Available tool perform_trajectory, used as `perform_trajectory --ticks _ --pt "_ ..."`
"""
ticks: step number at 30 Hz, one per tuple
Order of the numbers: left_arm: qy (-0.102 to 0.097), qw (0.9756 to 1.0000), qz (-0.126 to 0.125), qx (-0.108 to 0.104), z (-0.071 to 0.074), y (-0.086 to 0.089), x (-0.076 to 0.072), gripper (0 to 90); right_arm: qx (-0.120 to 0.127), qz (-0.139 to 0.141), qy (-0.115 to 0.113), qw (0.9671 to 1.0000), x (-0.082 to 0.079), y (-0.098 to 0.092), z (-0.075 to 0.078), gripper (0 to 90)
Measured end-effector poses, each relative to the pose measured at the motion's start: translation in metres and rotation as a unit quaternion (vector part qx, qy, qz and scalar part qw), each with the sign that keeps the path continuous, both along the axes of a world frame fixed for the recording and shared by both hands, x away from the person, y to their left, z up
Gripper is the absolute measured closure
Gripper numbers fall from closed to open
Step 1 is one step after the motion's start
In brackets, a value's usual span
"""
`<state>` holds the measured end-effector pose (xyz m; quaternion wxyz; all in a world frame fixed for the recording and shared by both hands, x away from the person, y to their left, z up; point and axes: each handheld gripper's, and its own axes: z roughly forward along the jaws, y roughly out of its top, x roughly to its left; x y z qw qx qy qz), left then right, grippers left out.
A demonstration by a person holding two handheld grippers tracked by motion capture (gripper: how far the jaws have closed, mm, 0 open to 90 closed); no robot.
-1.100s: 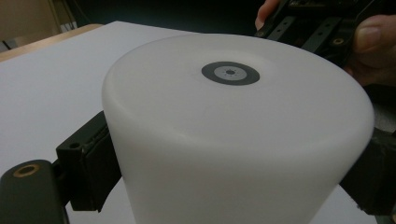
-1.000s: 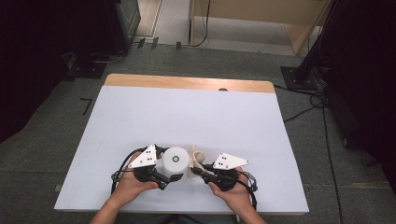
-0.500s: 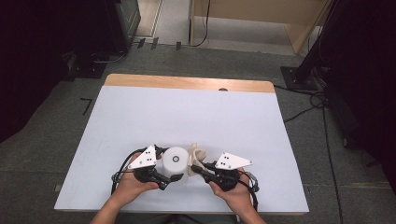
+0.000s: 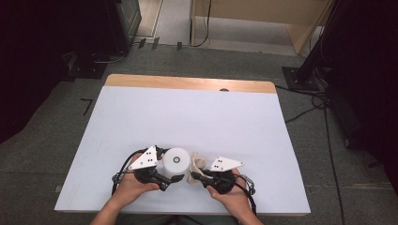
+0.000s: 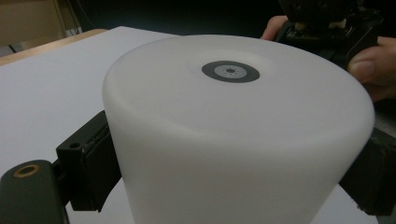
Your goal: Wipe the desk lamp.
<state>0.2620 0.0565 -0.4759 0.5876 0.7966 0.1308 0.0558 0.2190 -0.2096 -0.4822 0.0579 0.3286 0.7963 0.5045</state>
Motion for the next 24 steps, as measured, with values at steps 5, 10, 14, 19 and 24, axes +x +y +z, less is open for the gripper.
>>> perform_trajectory --ticks 5,10,14,19,24 --pt "0.0 1.0 0.0 0.0 0.0 0.0 0.0 8.2 0.032 -0.003 -0.032 0.999 -0.005 -0.004 0.021 81.8" --pt "0.0 1.0 0.001 0.001 0.0 0.0 0.0 8.2 0.053 -0.004 -0.063 0.9966 -0.01 -0.006 0.036 81.7" --pt "-0.002 1.0 0.001 0.001 0.0 0.0 0.0 8.2 0.052 -0.002 -0.071 0.9961 -0.012 -0.006 0.037 81.7" --pt "-0.002 1.0 0.002 0.002 0.0 0.0 -0.001 8.2 0.035 0.003 -0.046 0.9983 -0.007 -0.005 0.024 81.7" --pt "-0.006 1.0 0.003 0.006 0.001 -0.001 -0.002 8.2 0.004 0.004 -0.012 0.9999 0.0 -0.002 0.004 81.7"
